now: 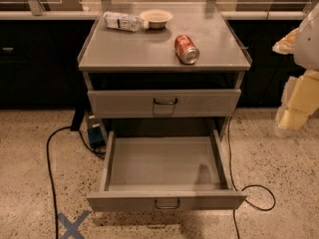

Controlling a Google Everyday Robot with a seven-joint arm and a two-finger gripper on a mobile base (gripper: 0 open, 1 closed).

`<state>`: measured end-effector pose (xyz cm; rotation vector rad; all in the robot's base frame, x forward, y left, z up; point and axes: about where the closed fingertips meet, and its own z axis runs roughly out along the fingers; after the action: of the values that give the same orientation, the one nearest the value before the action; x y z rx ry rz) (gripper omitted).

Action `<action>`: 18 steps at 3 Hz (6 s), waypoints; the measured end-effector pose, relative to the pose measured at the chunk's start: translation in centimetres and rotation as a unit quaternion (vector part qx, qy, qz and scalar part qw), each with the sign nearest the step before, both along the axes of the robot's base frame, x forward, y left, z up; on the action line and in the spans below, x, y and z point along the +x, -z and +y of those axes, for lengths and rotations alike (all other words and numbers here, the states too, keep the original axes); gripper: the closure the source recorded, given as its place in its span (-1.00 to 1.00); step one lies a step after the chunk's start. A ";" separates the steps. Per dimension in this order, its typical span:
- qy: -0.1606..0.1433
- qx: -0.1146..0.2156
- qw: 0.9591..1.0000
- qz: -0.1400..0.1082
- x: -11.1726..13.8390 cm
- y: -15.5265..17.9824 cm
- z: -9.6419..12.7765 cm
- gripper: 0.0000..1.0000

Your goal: Close middle drawer

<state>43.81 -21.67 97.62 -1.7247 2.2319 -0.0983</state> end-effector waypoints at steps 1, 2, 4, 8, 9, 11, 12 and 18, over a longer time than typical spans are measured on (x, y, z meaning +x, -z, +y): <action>0.000 0.000 1.000 0.000 0.0 0.0 0.0 -1.00; 0.005 0.015 1.000 0.010 -0.3 0.5 0.0 -1.00; 0.008 0.106 0.989 0.106 -4.1 10.3 1.1 -0.33; -0.004 0.175 0.971 0.163 -7.5 26.8 7.6 1.00; -0.004 0.175 0.971 0.163 -7.5 26.8 7.6 1.00; 0.044 0.209 0.961 0.174 -7.5 34.9 5.9 1.00; 0.058 0.226 0.956 0.179 -5.9 40.0 6.2 1.00; 0.040 0.253 0.952 0.166 -0.5 54.4 14.9 1.00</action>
Offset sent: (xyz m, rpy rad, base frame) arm -0.0077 -0.0026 -0.0172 0.0732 0.0738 -0.0244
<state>43.27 -6.75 43.24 -1.4420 2.2764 0.7332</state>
